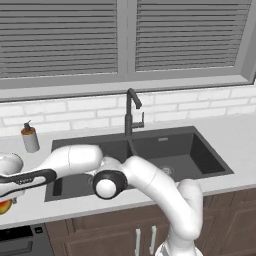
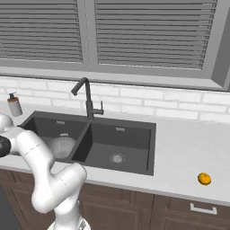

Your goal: Put the colander in the sink, put the mango, tangerine in the colander, and turn on the sink faucet and pour water over the colander.

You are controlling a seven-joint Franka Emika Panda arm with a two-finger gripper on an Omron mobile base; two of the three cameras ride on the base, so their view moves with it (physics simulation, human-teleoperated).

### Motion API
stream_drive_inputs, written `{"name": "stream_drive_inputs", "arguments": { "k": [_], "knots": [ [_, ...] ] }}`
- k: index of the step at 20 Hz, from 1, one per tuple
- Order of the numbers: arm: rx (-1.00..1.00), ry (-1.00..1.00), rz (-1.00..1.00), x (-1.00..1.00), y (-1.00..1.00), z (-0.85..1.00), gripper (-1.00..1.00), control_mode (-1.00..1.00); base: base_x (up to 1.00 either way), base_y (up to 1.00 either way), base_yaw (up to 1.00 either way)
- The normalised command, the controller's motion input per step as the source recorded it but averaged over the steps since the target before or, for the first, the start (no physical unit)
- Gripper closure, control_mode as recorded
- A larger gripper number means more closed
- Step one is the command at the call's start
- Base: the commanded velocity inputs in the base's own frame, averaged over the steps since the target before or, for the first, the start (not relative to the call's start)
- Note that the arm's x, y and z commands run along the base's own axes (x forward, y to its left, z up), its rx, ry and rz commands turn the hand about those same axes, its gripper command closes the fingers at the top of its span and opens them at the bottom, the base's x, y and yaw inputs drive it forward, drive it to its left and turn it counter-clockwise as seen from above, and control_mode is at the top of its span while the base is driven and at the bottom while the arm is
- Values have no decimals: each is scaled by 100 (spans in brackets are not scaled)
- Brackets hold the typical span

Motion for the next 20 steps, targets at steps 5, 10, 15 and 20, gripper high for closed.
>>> {"name": "stream_drive_inputs", "arguments": {
  "k": [5,10,15,20],
  "knots": [
    [0,0,0,-10,-4,-11,100,-100,0,0,0],
    [-4,0,-1,0,-46,-7,100,-100,0,0,0],
    [-6,-7,-1,0,-77,3,100,-100,0,0,0],
    [-1,-8,-6,1,-100,10,100,-100,0,0,0]
  ]
}}
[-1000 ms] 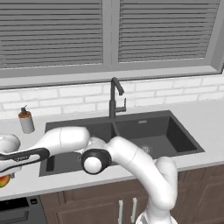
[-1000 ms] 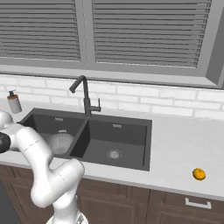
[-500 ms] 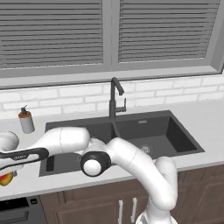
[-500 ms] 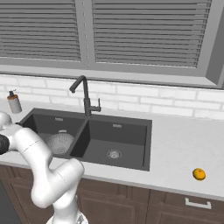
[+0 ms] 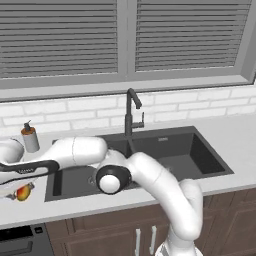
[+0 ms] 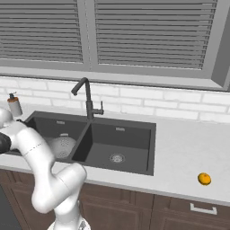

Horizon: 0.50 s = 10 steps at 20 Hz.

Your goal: Put the colander in the sink, put the mango, tangerine in the colander, and turn on the sink faucet and pour water over the colander.

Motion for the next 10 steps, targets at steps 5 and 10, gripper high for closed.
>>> {"name": "stream_drive_inputs", "arguments": {
  "k": [5,10],
  "knots": [
    [1,-4,-9,13,-100,3,100,-100,0,0,0],
    [12,0,-7,34,-100,0,100,-100,0,0,0]
  ]
}}
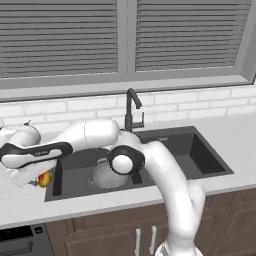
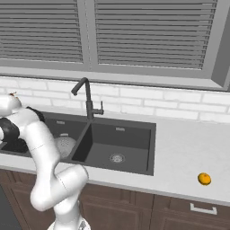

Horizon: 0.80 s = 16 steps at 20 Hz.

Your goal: Put the colander in the sink, put the mango, tangerine in the colander, and turn on the sink faucet and pour water over the colander.

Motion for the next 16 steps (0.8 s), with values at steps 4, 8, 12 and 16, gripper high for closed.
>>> {"name": "stream_drive_inputs", "arguments": {
  "k": [4,8,12,16],
  "knots": [
    [20,0,-3,39,-100,0,100,-100,0,0,0],
    [24,0,-1,38,-100,0,100,-100,0,0,0],
    [15,-1,0,19,-100,-3,100,-100,0,0,0],
    [6,0,-2,17,-100,-20,100,-100,0,0,0]
  ]
}}
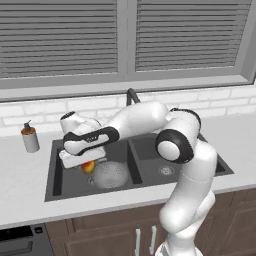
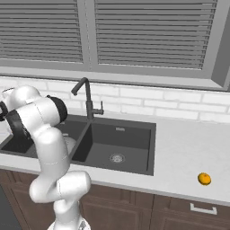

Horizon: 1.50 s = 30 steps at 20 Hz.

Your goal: Put the colander in the sink, put the mango, tangerine in the colander, and turn on the sink faucet and pour water over the colander.

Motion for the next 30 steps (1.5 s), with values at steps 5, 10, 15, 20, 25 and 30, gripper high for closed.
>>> {"name": "stream_drive_inputs", "arguments": {
  "k": [5,10,15,20,25,30],
  "knots": [
    [5,0,-3,30,-87,-21,100,-100,0,0,0],
    [9,3,-2,42,-46,-15,100,-100,0,0,0],
    [15,7,0,49,-3,-21,100,-100,0,0,0],
    [7,8,0,34,3,-43,100,-100,0,0,0],
    [0,3,0,11,15,-49,100,-100,0,0,0],
    [0,1,0,14,21,-44,100,-100,0,0,0]
  ]
}}
